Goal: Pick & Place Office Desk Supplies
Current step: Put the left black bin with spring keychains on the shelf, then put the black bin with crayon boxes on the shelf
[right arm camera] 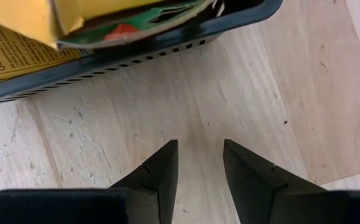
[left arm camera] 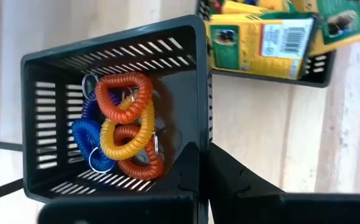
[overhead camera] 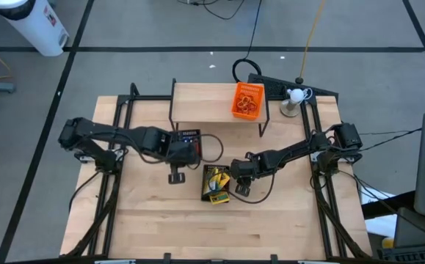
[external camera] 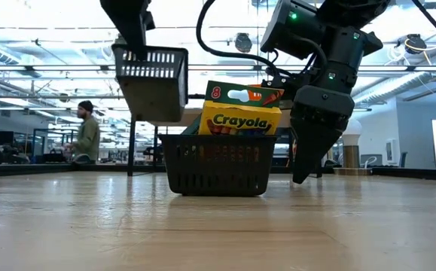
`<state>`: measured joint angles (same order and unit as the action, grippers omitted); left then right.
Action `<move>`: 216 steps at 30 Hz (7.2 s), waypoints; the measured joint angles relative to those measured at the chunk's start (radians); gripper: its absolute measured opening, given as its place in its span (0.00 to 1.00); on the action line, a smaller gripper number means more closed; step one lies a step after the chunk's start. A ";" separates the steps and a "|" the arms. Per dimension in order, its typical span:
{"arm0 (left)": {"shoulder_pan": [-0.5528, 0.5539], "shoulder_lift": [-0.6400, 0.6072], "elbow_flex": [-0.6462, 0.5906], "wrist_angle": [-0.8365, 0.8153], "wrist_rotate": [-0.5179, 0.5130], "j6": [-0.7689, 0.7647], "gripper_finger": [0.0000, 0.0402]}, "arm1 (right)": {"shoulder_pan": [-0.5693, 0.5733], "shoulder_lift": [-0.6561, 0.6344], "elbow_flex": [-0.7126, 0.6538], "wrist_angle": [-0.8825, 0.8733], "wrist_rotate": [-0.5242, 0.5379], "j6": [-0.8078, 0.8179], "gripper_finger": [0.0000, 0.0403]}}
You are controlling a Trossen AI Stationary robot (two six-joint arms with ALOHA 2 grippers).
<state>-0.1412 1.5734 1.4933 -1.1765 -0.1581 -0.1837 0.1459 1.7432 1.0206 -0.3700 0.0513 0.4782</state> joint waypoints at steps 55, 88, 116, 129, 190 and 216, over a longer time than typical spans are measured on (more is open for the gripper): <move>0.430 0.047 0.217 -0.110 -0.052 0.407 0.02 | 0.000 0.000 0.000 0.047 0.000 -0.018 0.29; 0.514 0.122 0.217 -0.104 -0.020 0.494 0.12 | 0.000 0.000 0.000 0.048 0.000 -0.019 0.29; 0.287 -0.098 0.217 -0.070 0.169 0.246 0.32 | 0.008 -0.002 0.003 -0.176 0.006 0.023 0.29; -0.095 0.099 0.217 -0.023 0.038 0.050 0.42 | 0.169 -0.027 0.000 -0.299 0.001 0.105 0.29; -0.274 0.485 0.217 0.315 0.184 -0.133 0.42 | 0.380 -0.063 0.000 -0.248 0.162 0.468 0.29; -0.215 0.483 0.208 0.261 0.058 -0.116 0.42 | 0.380 -0.063 0.000 -0.248 0.162 0.468 0.29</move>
<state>-0.3562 2.0560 1.7012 -0.9157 -0.0999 -0.3001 0.5259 1.6798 1.0206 -0.6178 0.2131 0.9466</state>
